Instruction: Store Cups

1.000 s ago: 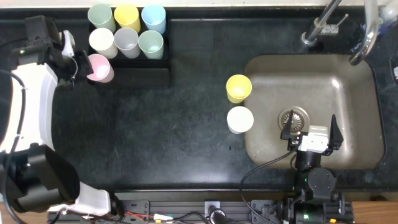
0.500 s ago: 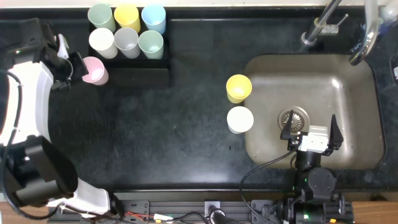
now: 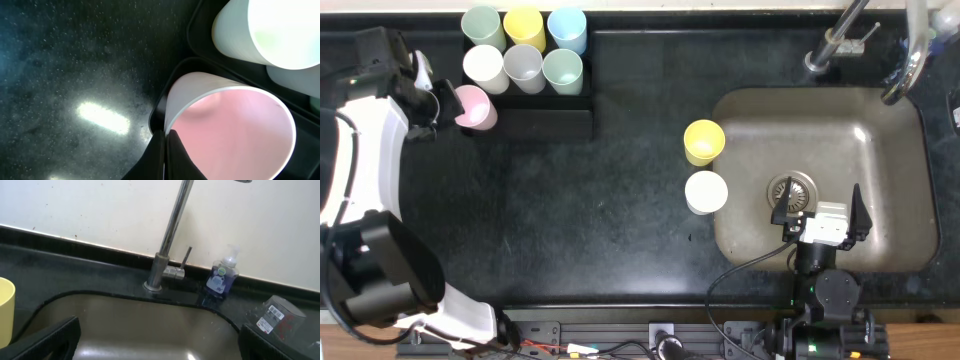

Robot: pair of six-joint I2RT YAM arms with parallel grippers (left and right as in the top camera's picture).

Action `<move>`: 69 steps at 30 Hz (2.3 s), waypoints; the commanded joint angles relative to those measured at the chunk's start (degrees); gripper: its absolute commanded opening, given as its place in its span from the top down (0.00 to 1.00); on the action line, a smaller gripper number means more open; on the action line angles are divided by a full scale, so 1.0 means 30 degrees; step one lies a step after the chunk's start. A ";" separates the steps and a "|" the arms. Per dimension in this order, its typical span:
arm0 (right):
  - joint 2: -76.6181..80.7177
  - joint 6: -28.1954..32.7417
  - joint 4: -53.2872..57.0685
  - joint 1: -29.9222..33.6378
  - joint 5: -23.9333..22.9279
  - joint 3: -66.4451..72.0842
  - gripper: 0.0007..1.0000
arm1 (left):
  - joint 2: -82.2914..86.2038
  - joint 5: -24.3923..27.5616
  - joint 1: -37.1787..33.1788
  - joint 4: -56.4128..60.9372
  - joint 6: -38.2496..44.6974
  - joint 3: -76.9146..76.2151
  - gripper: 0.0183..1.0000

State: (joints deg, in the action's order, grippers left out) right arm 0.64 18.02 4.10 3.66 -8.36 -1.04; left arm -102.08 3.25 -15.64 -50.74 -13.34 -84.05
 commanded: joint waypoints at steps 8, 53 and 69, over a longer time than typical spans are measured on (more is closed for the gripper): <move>-0.0146 0.0000 -0.0102 0.0022 -0.0007 0.0255 0.00 | -0.0911 0.0393 -0.0022 0.0036 -0.0532 -0.0510 0.98; -0.0146 0.0000 -0.0102 0.0022 -0.0007 0.0255 0.00 | 0.6018 0.1370 0.9602 0.0044 -0.1304 -0.0525 0.00; -0.0146 0.0000 -0.0102 0.0022 -0.0007 0.0255 0.00 | 0.3184 -0.2973 2.0604 0.0758 -0.5005 -0.0532 0.00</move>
State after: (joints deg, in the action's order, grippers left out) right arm 0.64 18.02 4.14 3.66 -8.34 -1.04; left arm -89.91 -3.40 46.33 -48.31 -18.98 -85.06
